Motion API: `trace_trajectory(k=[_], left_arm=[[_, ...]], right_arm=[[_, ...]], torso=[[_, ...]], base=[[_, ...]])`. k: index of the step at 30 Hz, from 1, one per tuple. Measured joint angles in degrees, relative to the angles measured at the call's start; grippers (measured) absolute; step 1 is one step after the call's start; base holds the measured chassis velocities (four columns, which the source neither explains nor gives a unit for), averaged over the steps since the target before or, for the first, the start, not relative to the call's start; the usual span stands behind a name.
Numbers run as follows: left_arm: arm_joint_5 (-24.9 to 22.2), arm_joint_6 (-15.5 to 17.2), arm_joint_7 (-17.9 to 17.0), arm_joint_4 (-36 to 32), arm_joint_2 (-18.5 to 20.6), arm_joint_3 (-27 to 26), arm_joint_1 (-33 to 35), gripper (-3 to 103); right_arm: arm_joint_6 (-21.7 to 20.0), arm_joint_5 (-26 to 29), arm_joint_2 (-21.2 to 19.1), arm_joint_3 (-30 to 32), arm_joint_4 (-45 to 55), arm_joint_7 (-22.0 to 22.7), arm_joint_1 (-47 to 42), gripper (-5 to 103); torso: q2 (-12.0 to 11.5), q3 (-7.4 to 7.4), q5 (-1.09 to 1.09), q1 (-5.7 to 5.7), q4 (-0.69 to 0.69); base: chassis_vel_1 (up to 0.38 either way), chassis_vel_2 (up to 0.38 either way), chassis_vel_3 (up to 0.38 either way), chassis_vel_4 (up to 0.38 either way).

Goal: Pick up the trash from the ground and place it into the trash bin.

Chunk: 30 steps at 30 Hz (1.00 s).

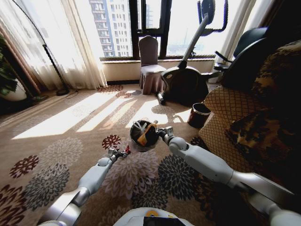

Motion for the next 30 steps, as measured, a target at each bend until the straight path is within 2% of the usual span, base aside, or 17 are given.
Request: trace_trajectory(k=[1,5,8,9,11,13,16,17,19,22,23,26,27,30], left_arm=[[0.1,0.2,0.1,0.4,-0.3,-0.1,-0.2,101],[1.4,0.1,1.0,2.7,-1.6,-0.7,-0.7,97],[2.9,-0.5,1.3,5.2,-2.8,-1.8,-1.4,81],[2.9,-0.5,1.3,5.2,-2.8,-1.8,-1.4,81],[4.1,-1.1,0.9,7.0,-3.7,-2.5,-1.9,70],[4.6,-1.4,0.8,7.7,-3.9,-2.7,-2.0,70],[5.2,-1.9,0.6,8.3,-4.2,-3.3,-2.1,55],[5.2,-2.0,0.5,8.3,-4.3,-3.4,-2.1,49],[5.2,-2.0,0.3,8.3,-4.3,-3.5,-2.1,49],[5.1,-2.2,0.0,8.0,-4.3,-3.9,-1.9,32],[5.1,-2.2,0.0,8.0,-4.3,-3.9,-1.9,32],[4.9,-2.3,0.0,7.0,-4.0,-4.4,-1.2,16],[4.9,-2.3,0.0,7.0,-4.0,-4.4,-1.2,16],[2.7,-2.0,-0.1,3.2,-2.6,-4.7,0.3,3]], right_arm=[[0.0,0.0,0.0,0.0,0.1,0.0,0.0,0],[0.1,0.1,-0.4,0.1,0.6,-0.2,-0.3,0],[0.1,0.2,-0.8,0.5,1.1,-0.2,-0.9,0],[0.1,0.2,-0.8,0.5,1.1,-0.2,-0.9,0],[0.1,0.2,-1.3,1.2,1.6,-0.2,-1.6,0],[0.1,0.2,-1.5,1.5,1.8,-0.3,-1.9,0],[0.1,0.2,-2.0,2.1,2.0,-0.6,-2.5,0],[0.1,0.2,-2.1,2.2,2.0,-0.6,-2.6,0],[0.2,0.2,-2.1,2.3,2.0,-0.6,-2.7,0],[0.2,0.2,-2.1,2.5,2.1,-0.7,-2.8,0],[0.2,0.2,-2.1,2.5,2.1,-0.7,-2.8,0],[0.2,0.3,-2.1,2.5,2.2,-0.7,-2.8,0],[0.2,0.3,-2.1,2.5,2.2,-0.7,-2.8,0],[0.2,0.4,-2.0,2.5,2.3,-0.7,-2.8,0]], torso=[[0.0,0.00,0.00,0.00,0.00],[0.0,-0.02,0.00,-0.01,0.01],[0.0,-0.01,0.00,0.00,0.01],[0.0,-0.01,0.00,0.00,0.01],[0.0,-0.01,0.00,0.00,0.00],[0.0,-0.01,0.01,0.00,0.00],[0.0,-0.01,0.00,0.00,0.01],[0.0,-0.01,0.00,0.00,0.00],[0.0,-0.01,0.00,0.00,0.00],[0.0,-0.01,0.00,0.00,0.00],[0.0,-0.01,0.00,0.00,0.00],[0.0,-0.01,-0.01,0.00,0.00],[0.0,-0.01,-0.01,0.00,0.00],[0.0,-0.01,0.00,0.00,0.00]], base=[[0.000,0.000,0.000,0.000],[0.000,0.000,0.000,0.000],[0.000,0.000,0.000,0.000],[0.000,0.000,0.000,0.000],[0.000,0.000,0.000,0.000],[0.000,0.000,0.000,0.000],[0.000,0.000,0.000,0.000],[0.000,0.000,0.000,0.000],[0.000,0.000,0.000,0.000],[0.000,0.000,0.000,0.000],[0.000,0.000,0.000,0.000],[0.000,0.000,0.000,0.000],[0.000,0.000,0.000,0.000],[0.000,0.000,0.000,0.000]])
